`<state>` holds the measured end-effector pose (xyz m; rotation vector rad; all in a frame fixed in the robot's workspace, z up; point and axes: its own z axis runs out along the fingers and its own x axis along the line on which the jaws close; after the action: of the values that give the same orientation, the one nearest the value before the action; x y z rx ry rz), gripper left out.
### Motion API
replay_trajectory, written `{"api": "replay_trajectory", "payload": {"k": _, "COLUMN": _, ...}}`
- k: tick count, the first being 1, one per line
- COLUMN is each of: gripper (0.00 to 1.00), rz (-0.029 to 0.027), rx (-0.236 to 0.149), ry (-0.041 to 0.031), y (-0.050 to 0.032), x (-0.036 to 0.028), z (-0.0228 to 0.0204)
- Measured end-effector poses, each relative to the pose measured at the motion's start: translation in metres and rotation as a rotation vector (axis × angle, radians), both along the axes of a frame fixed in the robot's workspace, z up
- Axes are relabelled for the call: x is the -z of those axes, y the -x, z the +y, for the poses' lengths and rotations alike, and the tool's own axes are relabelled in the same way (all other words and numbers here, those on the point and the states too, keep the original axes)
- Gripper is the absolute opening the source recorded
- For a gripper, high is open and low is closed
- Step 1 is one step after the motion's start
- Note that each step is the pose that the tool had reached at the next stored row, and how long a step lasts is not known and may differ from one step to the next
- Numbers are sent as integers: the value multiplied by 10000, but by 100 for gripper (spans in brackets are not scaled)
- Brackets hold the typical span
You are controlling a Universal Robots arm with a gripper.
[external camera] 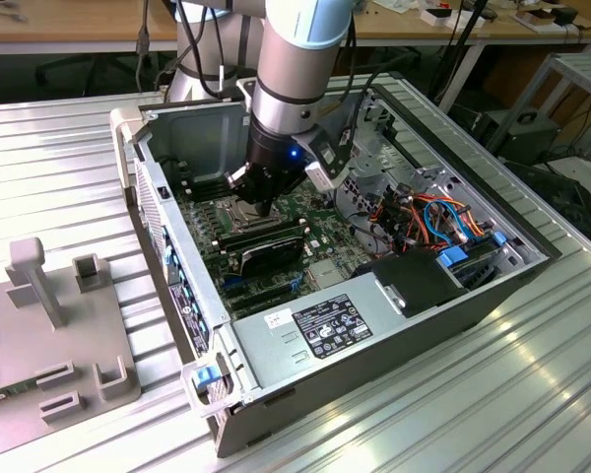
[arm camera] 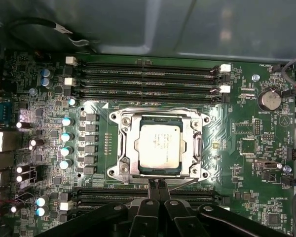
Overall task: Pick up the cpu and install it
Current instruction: 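Install the second cpu locking lever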
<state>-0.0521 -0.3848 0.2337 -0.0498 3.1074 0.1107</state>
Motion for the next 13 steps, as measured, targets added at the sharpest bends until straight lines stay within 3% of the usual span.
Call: {"api": "replay_trajectory", "payload": {"k": 13, "gripper": 11, "rz": 1, "rx": 1, "ry": 1, "y": 27, "x": 56, "z": -19}}
